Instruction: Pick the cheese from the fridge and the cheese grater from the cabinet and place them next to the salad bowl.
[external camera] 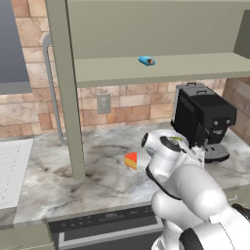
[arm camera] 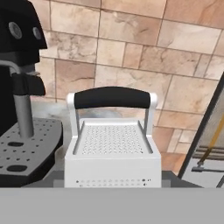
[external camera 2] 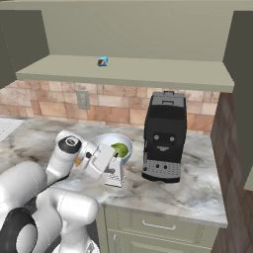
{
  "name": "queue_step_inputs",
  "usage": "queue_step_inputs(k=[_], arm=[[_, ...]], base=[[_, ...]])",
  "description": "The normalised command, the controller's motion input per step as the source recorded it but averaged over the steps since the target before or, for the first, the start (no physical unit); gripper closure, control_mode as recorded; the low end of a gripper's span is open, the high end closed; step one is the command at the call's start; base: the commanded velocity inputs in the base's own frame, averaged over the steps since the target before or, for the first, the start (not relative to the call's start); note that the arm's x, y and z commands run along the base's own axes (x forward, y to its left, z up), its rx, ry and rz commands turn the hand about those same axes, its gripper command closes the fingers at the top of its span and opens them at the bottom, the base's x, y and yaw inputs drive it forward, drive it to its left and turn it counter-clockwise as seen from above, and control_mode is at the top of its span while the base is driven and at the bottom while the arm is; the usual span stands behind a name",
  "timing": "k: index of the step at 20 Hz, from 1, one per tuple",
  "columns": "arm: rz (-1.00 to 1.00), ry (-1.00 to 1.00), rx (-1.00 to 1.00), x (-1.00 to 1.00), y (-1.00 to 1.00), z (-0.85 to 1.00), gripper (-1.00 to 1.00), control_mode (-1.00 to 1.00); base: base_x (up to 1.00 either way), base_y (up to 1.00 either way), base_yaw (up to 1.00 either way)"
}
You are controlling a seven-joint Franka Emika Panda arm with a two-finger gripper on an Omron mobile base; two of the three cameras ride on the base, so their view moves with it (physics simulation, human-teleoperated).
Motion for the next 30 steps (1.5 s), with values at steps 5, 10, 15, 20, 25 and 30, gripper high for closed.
queue_step_inputs(k=[5,10,15,20,25,30], arm=[[-0.01,0.00,-0.01,0.18,-0.04,-0.25,1.00,-1.00],[0.00,0.00,0.00,0.13,-0.06,-0.17,1.00,-1.00],[0.00,-0.03,0.00,0.09,-0.02,-0.08,1.00,-1.00],[-0.01,-0.05,0.00,0.02,-0.02,-0.11,1.00,-1.00],[-0.02,-0.05,0.00,0.00,-0.02,-0.20,1.00,-1.00],[-0.01,-0.03,0.00,0.00,-0.05,-0.19,1.00,-1.00]], base=[[0.00,0.00,0.00],[0.00,0.00,0.00],[0.00,0.00,0.00],[0.00,0.00,0.00],[0.00,0.00,0.00],[0.00,0.00,0.00]])
